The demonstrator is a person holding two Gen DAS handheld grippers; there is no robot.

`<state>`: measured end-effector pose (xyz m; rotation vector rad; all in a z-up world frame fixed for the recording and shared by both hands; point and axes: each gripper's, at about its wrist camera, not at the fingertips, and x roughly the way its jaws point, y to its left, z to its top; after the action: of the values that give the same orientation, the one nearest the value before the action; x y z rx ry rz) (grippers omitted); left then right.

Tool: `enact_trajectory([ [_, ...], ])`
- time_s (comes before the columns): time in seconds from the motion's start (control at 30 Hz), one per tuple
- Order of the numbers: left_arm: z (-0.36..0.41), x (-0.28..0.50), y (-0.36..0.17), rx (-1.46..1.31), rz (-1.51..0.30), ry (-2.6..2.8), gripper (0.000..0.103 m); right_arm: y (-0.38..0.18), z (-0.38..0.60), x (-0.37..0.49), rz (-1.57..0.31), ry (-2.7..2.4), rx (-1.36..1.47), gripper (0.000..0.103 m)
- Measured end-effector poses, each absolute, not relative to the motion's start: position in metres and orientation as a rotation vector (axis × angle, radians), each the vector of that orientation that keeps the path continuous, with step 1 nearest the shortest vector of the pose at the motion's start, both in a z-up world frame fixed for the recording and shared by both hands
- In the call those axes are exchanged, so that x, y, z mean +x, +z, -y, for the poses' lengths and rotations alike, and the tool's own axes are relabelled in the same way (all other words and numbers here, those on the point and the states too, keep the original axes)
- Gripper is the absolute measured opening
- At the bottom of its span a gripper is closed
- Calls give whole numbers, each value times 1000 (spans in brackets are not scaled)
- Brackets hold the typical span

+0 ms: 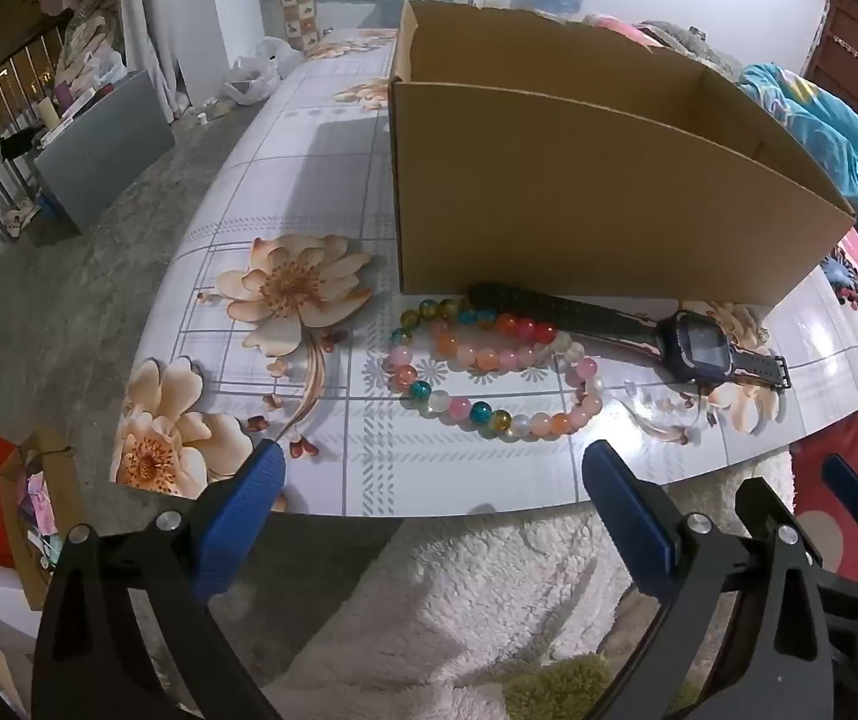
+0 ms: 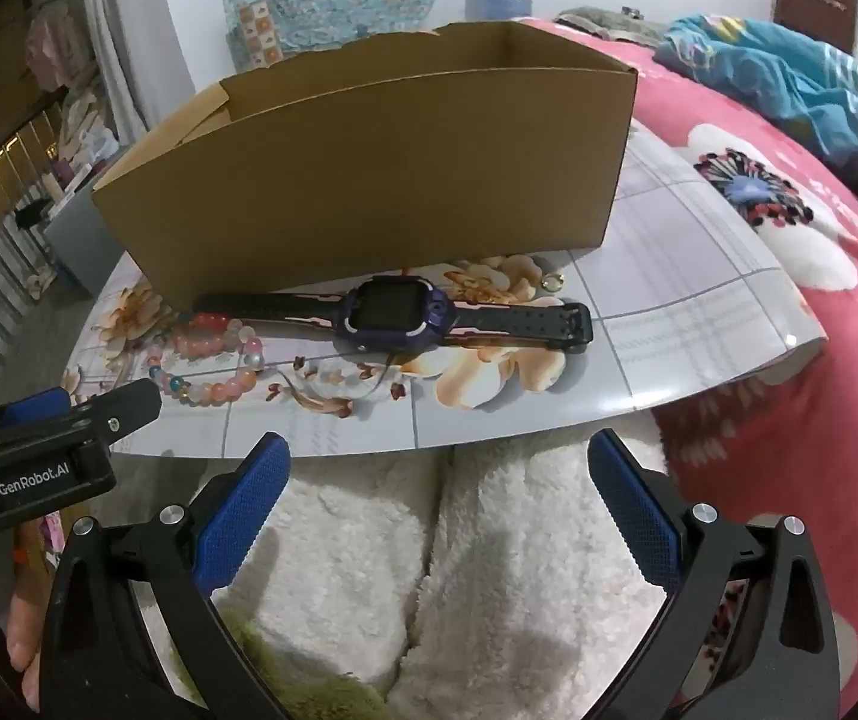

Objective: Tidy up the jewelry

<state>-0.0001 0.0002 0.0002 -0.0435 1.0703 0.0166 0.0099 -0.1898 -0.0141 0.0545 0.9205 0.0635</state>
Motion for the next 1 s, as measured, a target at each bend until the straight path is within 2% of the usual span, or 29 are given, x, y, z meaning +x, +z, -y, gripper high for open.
enact_trajectory([
  [1.0, 6, -2, 3, -13, -1063, 22, 97, -7, 188, 10, -902, 59, 60, 96],
])
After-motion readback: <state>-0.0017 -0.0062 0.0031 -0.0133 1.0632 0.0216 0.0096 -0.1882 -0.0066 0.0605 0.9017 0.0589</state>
